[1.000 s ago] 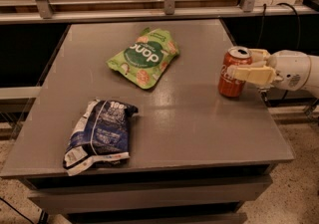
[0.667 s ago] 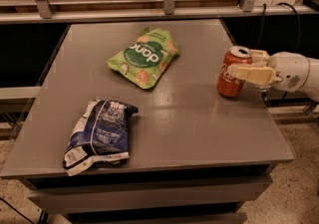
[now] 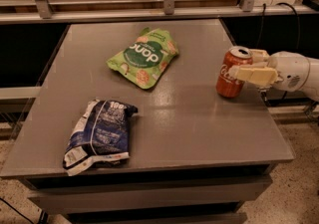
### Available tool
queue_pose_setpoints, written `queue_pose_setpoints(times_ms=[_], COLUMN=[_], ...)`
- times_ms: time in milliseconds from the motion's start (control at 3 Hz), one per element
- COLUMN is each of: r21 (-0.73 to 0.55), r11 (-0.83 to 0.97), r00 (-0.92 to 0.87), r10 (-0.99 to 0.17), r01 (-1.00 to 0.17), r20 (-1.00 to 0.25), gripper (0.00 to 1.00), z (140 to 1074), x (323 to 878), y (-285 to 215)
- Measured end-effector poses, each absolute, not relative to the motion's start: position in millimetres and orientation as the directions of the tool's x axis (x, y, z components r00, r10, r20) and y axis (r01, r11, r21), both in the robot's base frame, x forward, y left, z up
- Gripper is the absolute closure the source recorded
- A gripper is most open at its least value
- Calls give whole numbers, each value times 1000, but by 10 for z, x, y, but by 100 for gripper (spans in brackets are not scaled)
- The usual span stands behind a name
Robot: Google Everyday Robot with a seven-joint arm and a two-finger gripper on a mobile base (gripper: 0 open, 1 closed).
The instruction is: Place coke can upright
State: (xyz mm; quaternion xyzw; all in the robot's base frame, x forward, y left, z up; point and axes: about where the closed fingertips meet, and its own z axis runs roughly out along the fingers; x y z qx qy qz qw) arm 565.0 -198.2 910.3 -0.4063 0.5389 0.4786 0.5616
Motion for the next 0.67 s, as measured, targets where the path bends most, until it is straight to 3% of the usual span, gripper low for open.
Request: queue_pose_setpoints(times_ms=[333,667], r21=[36,8], r11=[193,181], r00=[-21,2], r10=[80,58], r01=[-981,-983], r20=[-997,-998], gripper=[0,0], z=[9107,9119], x=[5630,5617], y=[-1962,-1947])
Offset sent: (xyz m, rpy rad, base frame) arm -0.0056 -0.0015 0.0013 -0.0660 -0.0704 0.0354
